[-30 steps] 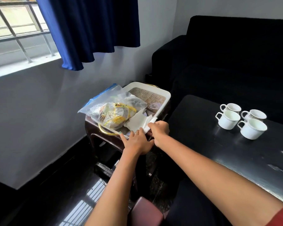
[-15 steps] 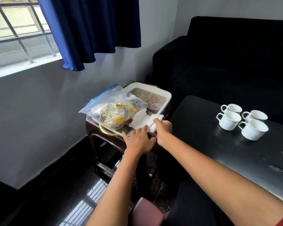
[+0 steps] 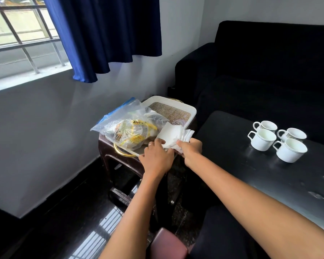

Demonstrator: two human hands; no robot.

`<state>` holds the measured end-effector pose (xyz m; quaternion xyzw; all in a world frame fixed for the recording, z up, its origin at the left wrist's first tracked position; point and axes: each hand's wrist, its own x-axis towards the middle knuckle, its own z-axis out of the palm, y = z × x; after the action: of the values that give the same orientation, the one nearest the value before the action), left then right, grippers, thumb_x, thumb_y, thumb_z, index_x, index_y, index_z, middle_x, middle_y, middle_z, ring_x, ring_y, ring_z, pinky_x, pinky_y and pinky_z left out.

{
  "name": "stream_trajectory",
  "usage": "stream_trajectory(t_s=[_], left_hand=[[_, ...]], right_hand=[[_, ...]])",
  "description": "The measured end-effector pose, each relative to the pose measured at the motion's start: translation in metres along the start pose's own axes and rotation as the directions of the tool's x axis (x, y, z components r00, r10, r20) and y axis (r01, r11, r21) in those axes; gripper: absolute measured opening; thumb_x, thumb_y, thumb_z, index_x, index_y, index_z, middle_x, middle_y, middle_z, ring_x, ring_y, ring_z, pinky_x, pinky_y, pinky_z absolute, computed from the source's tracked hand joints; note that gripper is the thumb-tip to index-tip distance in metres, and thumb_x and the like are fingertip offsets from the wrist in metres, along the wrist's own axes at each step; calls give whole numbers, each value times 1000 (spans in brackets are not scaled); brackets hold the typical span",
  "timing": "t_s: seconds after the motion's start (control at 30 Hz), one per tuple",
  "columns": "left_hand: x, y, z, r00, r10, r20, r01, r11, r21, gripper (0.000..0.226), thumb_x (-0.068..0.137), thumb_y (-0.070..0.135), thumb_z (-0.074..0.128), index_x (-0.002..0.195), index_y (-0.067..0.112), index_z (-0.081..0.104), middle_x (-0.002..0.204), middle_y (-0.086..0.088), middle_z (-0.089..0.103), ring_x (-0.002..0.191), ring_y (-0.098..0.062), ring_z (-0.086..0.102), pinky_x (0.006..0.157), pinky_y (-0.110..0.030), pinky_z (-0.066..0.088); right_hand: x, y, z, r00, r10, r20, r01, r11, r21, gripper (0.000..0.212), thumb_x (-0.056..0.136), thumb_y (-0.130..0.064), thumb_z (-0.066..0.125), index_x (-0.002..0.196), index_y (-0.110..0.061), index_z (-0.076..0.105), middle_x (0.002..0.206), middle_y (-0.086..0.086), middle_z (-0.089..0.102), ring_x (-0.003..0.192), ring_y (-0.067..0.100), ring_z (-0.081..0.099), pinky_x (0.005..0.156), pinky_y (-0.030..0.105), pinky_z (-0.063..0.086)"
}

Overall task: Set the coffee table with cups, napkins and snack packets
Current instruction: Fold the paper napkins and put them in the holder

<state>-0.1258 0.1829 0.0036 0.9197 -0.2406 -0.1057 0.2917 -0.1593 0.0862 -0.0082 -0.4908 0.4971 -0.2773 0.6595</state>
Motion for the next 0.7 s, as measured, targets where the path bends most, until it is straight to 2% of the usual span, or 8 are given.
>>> stream_trajectory(t_s=[0.1,0.2,0.3,0.37,0.43,0.5,0.57,0.7], left_hand=[[1,2,-9,993,-120,17,120,958,-260,33,89,36,41,100,14,62,103,-5,67,92,-25,61,84,-37,46],[-5,10,-14,934,-140,328,300,807,-509,49,96,46,33,86,12,67,77,0,67,62,-16,59,65,-28,42],[-13,20,-7,847,-46,530,408,695,-592,63,93,66,22,104,17,61,94,2,67,80,-15,63,77,-33,45],[-15,27,0,860,50,508,395,564,-725,65,91,68,27,121,19,56,117,0,64,105,-20,61,98,-39,42],[-19,37,2,882,126,454,389,351,-852,61,94,60,36,130,15,55,125,-5,63,117,-23,58,106,-42,39],[-24,46,2,894,151,421,395,176,-902,49,97,44,42,128,9,56,120,-11,66,114,-25,61,105,-40,43],[-30,53,3,884,188,427,419,82,-904,39,99,33,43,125,6,55,112,-13,68,106,-25,63,97,-37,48],[-37,64,3,850,201,487,483,74,-872,36,100,25,44,127,4,52,117,-17,64,104,-28,62,86,-36,51]], right_hand=[[-4,-10,-8,998,2,60,-9,992,124,22,82,4,65,104,3,65,97,17,67,67,19,65,49,21,55],[-11,-18,-18,991,10,132,-40,973,226,10,83,3,65,91,-1,64,90,13,67,70,17,65,59,26,55],[-23,-26,-29,980,14,200,-82,938,337,8,83,4,65,86,-2,62,83,10,67,70,18,66,64,27,56],[-34,-29,-38,974,6,228,-94,923,374,9,83,4,64,88,-3,63,80,8,68,66,16,67,58,25,57],[-45,-28,-49,968,-4,249,-100,910,403,10,82,3,66,90,-5,65,78,7,70,61,14,70,51,22,56],[-54,-26,-61,966,-9,257,-104,901,421,11,82,0,67,91,-6,66,79,6,72,61,12,70,50,21,54],[-60,-24,-73,968,-18,251,-92,902,421,13,82,-4,68,95,-7,67,83,6,72,64,13,70,52,21,55],[-66,-24,-98,964,-55,259,-56,915,401,16,81,-4,68,96,-9,68,93,7,73,81,18,70,62,26,55]])
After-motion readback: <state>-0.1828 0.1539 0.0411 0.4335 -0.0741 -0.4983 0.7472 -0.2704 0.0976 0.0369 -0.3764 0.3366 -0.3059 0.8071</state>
